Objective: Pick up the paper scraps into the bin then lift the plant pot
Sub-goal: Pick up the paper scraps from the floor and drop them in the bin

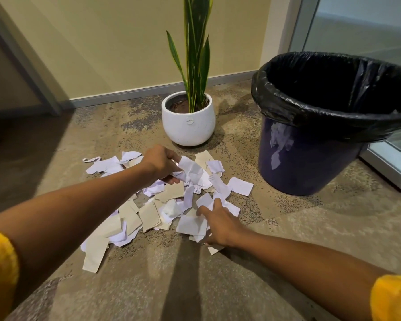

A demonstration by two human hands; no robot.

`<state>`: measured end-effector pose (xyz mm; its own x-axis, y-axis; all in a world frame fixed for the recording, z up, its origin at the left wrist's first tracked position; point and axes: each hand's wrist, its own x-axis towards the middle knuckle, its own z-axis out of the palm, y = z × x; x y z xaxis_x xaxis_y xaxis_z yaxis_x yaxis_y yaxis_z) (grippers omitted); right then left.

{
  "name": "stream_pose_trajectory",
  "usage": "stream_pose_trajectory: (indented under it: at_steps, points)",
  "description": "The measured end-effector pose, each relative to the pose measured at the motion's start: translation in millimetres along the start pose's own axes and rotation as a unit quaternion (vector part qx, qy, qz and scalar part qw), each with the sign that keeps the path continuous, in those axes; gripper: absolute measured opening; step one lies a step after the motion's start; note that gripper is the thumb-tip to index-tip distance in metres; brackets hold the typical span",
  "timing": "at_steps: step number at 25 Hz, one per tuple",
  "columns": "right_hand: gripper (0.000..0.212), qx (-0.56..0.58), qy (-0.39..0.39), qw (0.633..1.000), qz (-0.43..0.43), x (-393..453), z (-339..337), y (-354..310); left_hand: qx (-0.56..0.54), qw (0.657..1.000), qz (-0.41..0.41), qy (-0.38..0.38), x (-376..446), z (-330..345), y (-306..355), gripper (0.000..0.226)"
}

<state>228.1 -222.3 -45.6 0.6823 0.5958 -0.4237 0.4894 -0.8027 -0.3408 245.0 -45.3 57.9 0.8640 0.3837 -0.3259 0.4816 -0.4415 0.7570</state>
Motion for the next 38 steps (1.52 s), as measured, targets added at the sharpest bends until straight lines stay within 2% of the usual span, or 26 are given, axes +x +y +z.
stream_pose_trajectory:
  at_steps: [3,7,9,10,12,16,20,26,28,31,33,35,37,38]
  points:
    - [0.04,0.01,0.011,1.0,0.006,4.4,3.4,-2.4,0.004,1.0,0.005,0.007,3.4,-1.1,-3.6,0.02]
    - [0.025,0.13,0.02,0.99,0.052,9.7,-0.5,-0.3,0.002,1.0,0.006,0.013,3.5,-3.8,-1.6,0.02]
    - [0.018,0.165,0.022,0.985,0.044,11.8,-8.6,1.9,0.001,1.0,0.014,0.013,0.0,-5.5,3.9,0.01]
    - [0.016,0.175,0.029,0.983,0.04,12.3,-14.8,2.2,0.004,1.0,0.022,0.018,-1.7,-6.6,7.2,0.006]
    - [0.016,0.198,0.053,0.978,0.041,12.0,-29.7,4.5,0.006,0.999,0.039,0.037,-3.1,-9.2,13.4,0.015]
    - [0.031,0.215,0.116,0.968,0.047,14.1,-58.8,9.3,0.01,0.995,0.055,0.08,-5.0,-15.1,28.2,0.021]
    - [0.026,0.26,0.181,0.947,0.054,8.2,-91.3,11.4,-0.046,0.991,0.056,0.11,-10.1,-20.8,45.0,0.018]
    - [0.031,0.329,0.275,0.903,-0.004,-22.3,-163.0,1.2,-0.203,0.967,0.084,0.125,-16.5,-21.8,98.8,0.016]
    - [0.032,0.327,0.353,0.876,-0.04,-41.4,-193.6,2.2,-0.219,0.961,0.106,0.13,-17.5,-20.0,122.1,0.009]
    - [0.034,0.316,0.487,0.81,-0.081,-69.7,-236.1,14.1,-0.237,0.95,0.139,0.147,-19.4,-11.8,151.5,0.01]
    - [0.034,0.321,0.552,0.767,-0.058,-79.1,-257.5,33.6,-0.238,0.948,0.153,0.143,-22.1,0.6,164.5,0.007]
    - [0.035,0.337,0.583,0.739,0.0,-80.7,-267.4,58.3,-0.23,0.952,0.161,0.125,-25.8,16.2,172.9,0.007]
    - [0.035,0.352,0.584,0.729,0.063,-78.5,-265.6,80.8,-0.227,0.955,0.165,0.096,-29.5,32.2,180.7,0.003]
    - [0.035,0.352,0.579,0.73,0.089,-78.3,-262.3,90.1,-0.228,0.955,0.166,0.087,-30.4,39.6,186.0,0.01]
